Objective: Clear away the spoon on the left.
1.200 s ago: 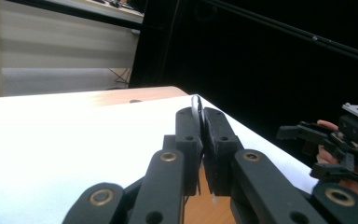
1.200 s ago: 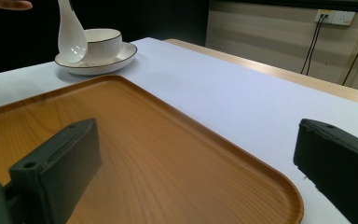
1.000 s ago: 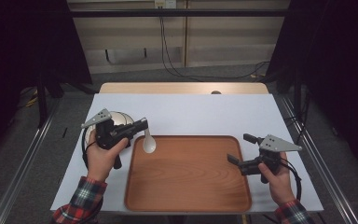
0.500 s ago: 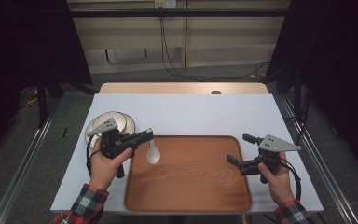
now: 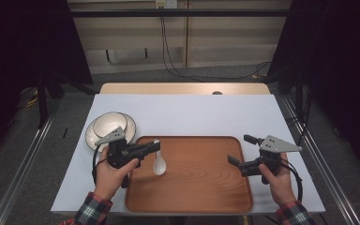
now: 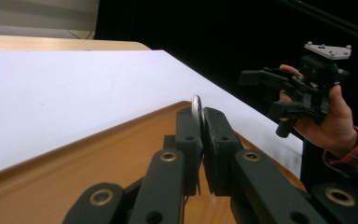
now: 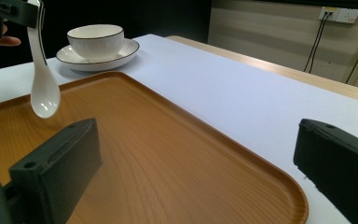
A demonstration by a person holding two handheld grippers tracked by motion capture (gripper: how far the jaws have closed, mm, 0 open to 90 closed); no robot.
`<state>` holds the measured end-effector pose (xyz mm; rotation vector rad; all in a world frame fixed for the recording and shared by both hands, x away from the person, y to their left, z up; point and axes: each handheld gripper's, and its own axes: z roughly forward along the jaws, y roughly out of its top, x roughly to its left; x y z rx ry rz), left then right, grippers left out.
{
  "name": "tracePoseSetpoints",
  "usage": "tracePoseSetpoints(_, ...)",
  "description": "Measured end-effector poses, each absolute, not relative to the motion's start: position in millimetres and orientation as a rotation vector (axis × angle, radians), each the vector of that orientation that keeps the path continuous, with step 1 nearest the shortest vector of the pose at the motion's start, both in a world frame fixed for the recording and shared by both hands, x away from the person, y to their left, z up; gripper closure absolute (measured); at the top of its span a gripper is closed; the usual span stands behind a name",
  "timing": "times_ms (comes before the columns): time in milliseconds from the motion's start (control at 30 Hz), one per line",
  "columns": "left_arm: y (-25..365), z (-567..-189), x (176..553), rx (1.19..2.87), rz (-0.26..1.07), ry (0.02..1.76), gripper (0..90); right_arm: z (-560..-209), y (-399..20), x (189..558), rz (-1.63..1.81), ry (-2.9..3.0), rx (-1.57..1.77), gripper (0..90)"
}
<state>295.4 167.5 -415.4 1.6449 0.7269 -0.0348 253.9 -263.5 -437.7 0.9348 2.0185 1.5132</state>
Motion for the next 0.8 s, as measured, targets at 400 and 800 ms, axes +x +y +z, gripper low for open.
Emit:
tracePoseSetpoints(400,161.1,-424.9,289.1,1.656,-0.105,0.717,85.3,-437.8,-263.2,253.7,1.507,2.023,0.934,0.1)
tracePoseSetpoints(800,162.9,-434.6,292.6,1.651,-0.137,0.749,85.3,-437.9,-262.1,253.8,1.509,2.026,0.923,0.2)
